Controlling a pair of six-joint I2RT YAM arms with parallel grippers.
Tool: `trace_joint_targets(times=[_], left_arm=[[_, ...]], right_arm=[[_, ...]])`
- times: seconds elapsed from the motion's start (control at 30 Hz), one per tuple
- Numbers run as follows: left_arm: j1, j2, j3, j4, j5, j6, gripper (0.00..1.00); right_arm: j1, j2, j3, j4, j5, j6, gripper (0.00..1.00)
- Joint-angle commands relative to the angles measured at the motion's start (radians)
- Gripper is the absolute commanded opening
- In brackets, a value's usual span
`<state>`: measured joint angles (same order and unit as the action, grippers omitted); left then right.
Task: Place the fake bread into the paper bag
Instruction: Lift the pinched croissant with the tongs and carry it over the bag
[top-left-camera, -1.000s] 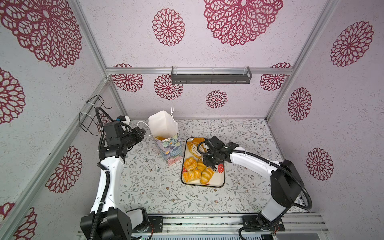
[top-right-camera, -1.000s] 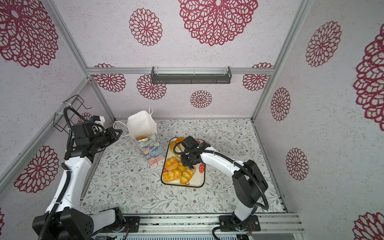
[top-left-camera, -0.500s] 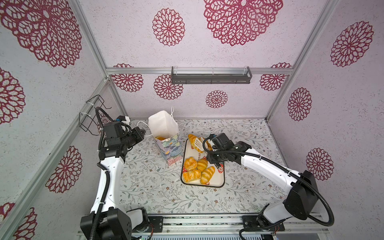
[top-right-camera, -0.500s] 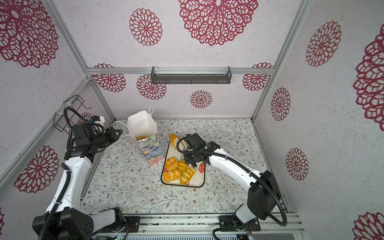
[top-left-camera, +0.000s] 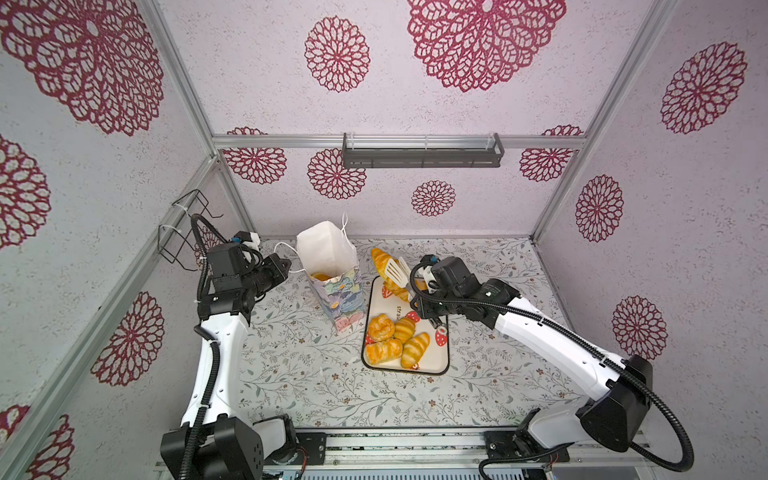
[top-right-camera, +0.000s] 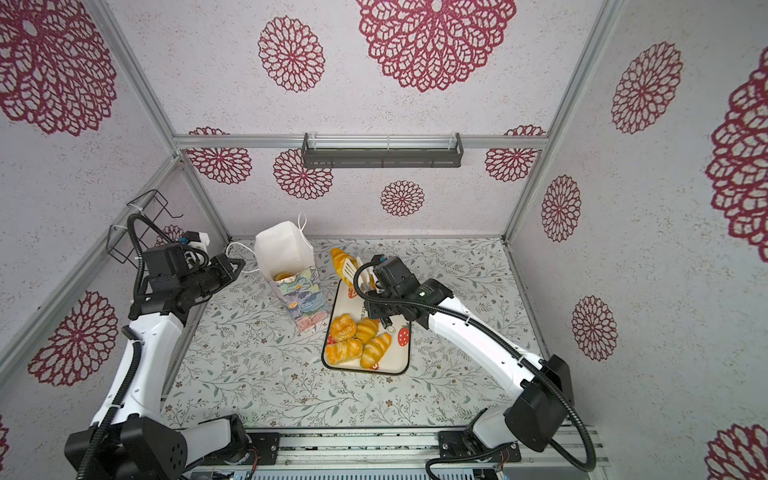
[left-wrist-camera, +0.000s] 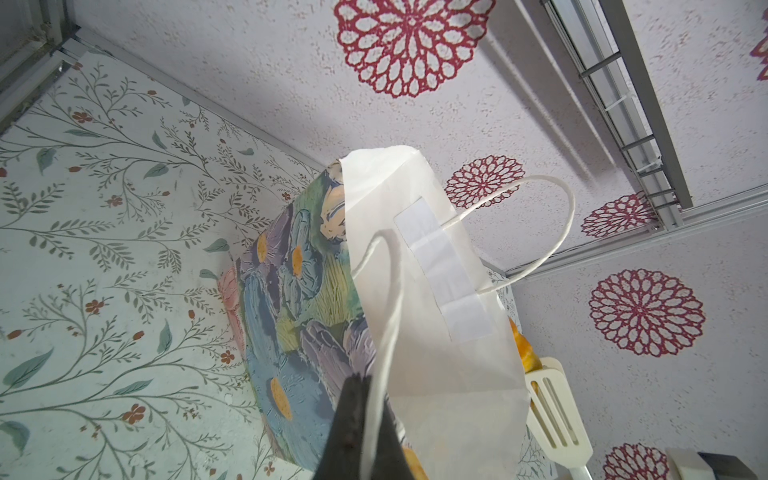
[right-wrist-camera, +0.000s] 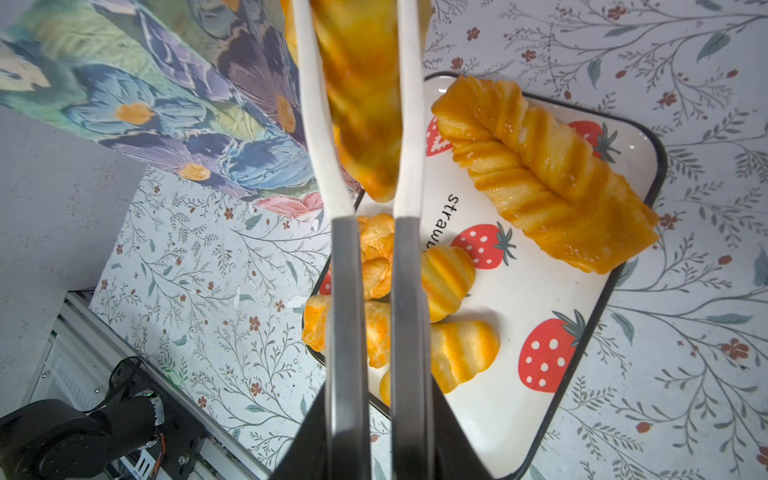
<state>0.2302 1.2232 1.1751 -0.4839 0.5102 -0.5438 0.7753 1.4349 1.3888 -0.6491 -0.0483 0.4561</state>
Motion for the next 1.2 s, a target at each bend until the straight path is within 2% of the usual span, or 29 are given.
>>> trace_joint_targets(times=[0.0, 0.6, 1.17], left_arm=[[0.010, -0.017, -0.013, 0.018, 0.005, -0.002, 0.00], [0.009, -0.020, -0.013, 0.019, 0.004, -0.001, 0.00], [0.010, -0.017, -0.013, 0.019, 0.005, -0.002, 0.00]], right_arm=[[0.020, -0.044, 0.086, 0.045, 0.018, -0.005, 0.29], [0.097, 0.037, 0.289, -0.012, 0.038, -0.054, 0.30], [0.159, 0.208, 0.510, -0.040, 0.004, -0.096, 0.32]])
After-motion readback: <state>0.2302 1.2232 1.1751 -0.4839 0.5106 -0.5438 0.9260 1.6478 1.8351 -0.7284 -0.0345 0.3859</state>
